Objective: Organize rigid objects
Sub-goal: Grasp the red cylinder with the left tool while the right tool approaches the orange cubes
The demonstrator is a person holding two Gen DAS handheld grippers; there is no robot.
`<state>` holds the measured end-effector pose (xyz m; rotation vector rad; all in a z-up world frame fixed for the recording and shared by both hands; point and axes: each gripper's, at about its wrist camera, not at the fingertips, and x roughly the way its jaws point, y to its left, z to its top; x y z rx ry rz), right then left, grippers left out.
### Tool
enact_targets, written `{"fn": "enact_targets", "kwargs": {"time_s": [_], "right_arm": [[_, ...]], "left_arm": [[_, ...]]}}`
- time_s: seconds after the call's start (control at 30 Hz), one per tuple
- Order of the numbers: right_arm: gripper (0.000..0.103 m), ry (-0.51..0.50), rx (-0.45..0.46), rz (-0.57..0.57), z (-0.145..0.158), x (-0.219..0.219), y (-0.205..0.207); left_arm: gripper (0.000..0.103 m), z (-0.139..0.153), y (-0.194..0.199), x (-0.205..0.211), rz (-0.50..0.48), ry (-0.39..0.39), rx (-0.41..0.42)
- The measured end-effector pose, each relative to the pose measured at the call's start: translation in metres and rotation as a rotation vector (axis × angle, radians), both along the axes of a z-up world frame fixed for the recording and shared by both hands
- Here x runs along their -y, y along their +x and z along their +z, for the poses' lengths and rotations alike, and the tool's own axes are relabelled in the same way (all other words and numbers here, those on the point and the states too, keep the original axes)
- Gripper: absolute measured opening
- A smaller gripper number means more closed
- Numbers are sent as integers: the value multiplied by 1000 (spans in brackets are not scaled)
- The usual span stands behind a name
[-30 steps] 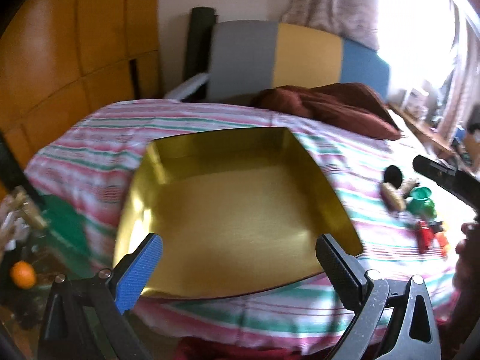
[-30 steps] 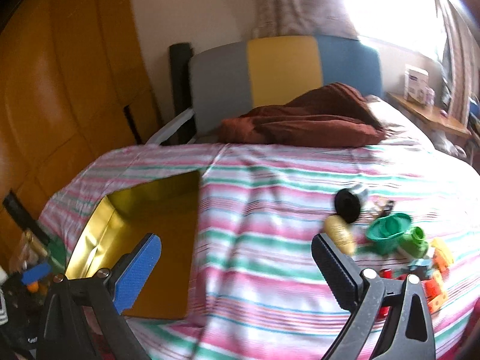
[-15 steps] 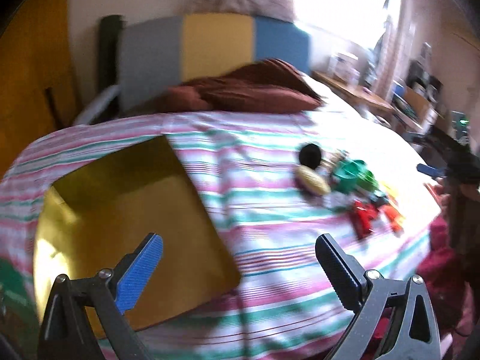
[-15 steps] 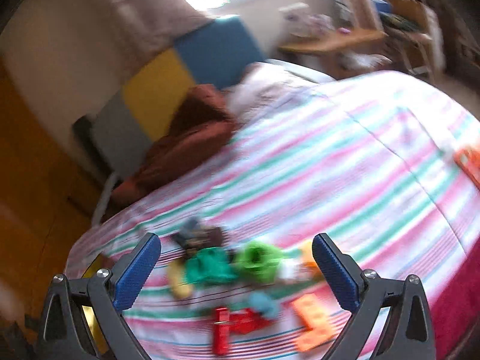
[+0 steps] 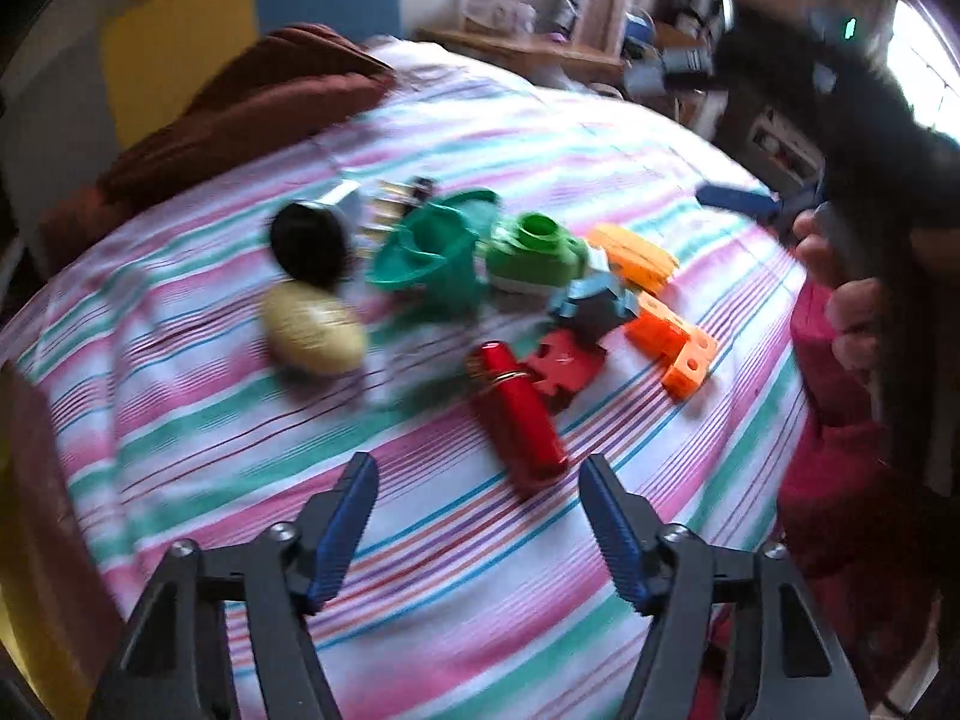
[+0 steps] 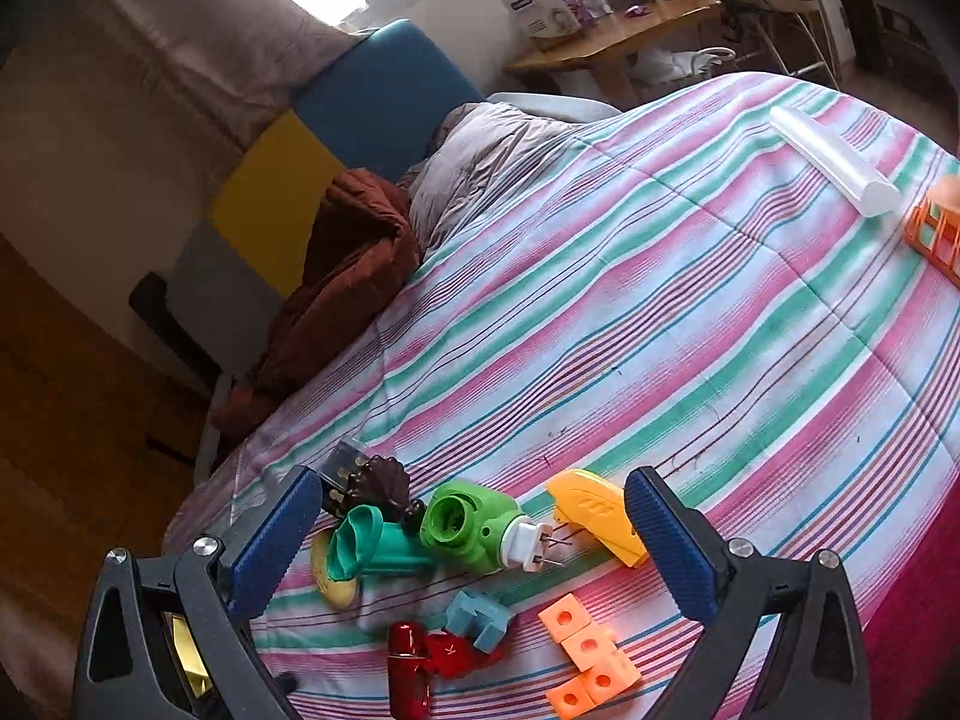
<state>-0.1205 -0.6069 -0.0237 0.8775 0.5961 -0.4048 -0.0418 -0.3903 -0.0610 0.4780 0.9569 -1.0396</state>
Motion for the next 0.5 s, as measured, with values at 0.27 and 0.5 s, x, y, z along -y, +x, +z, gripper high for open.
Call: {"fn": "enact_targets", "kwargs": {"time_s": [0.27, 0.5], "right_arm": [[103, -2, 5, -10, -1, 1, -3], [85, 13, -52, 36, -8, 0, 6]], "left_arm": [[25, -29, 13, 39, 17, 55, -3], [24, -37, 13, -3, 85, -1, 53]]}}
